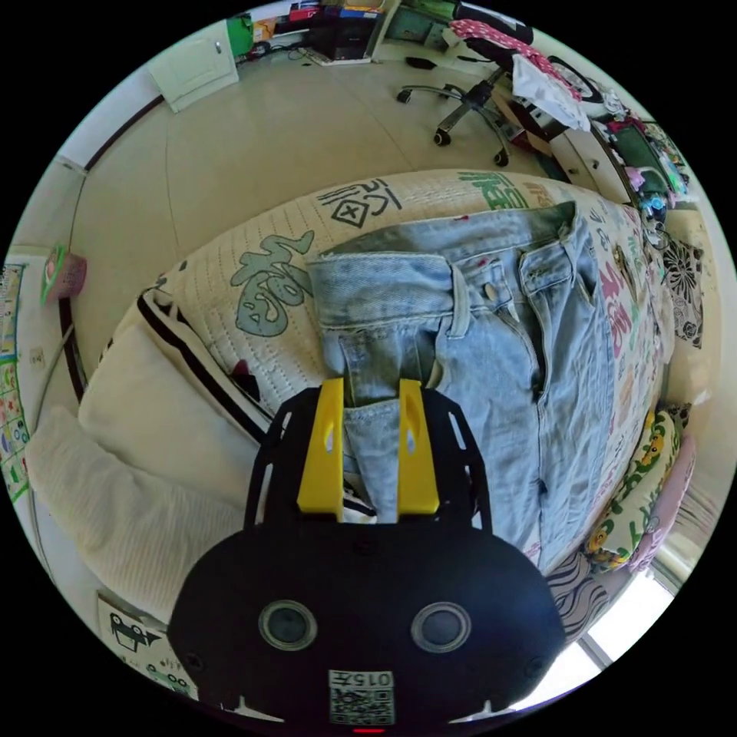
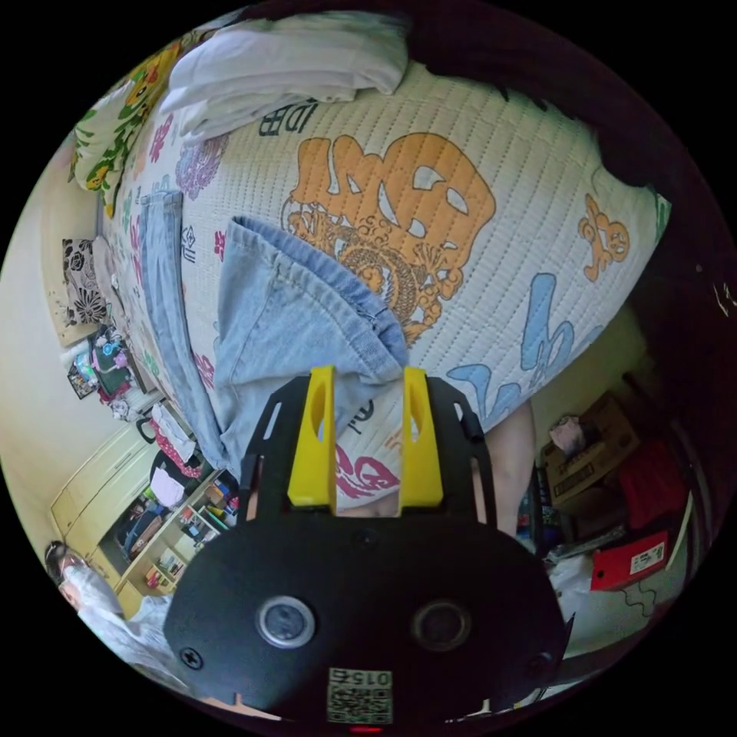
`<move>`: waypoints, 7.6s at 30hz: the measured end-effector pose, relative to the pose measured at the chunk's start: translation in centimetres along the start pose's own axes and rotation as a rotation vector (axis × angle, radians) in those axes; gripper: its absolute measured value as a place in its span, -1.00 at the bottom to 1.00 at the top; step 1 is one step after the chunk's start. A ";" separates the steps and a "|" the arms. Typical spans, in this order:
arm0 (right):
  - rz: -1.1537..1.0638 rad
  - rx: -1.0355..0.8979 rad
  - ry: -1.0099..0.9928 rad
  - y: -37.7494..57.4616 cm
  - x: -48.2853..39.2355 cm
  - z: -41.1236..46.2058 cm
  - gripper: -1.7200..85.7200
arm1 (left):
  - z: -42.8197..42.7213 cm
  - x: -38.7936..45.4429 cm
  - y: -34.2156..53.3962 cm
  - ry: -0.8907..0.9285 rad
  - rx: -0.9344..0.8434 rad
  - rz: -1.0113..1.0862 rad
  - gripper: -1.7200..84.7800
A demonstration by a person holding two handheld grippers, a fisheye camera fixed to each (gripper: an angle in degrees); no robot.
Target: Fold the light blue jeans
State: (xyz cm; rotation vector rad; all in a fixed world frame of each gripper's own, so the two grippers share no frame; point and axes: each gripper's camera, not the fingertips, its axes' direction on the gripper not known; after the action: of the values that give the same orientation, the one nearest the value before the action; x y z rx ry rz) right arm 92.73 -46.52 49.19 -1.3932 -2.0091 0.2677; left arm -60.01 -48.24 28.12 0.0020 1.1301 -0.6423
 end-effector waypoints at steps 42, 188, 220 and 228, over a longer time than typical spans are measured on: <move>-0.346 -0.057 -0.196 -16.8 -41.1 0.1 -0.96 | -22.3 4.6 -21.3 0.758 0.047 0.173 -0.97; -1.055 0.438 -0.329 19.1 -13.5 5.6 -0.93 | 34.6 56.9 59.2 1.406 -0.604 2.040 -0.97; -1.806 -0.215 0.418 34.9 -45.6 77.4 -0.74 | 24.5 6.9 22.0 0.422 -0.099 0.711 -0.73; -1.904 -0.374 0.741 33.8 -49.3 88.7 -0.80 | 23.8 5.1 23.5 0.329 -0.019 0.521 -0.85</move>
State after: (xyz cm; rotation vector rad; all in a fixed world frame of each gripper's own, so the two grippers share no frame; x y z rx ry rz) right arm 72.94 -58.97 -55.23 0.6404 -1.8309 -1.2511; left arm -27.51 -38.86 27.04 0.3857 1.3828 -0.1655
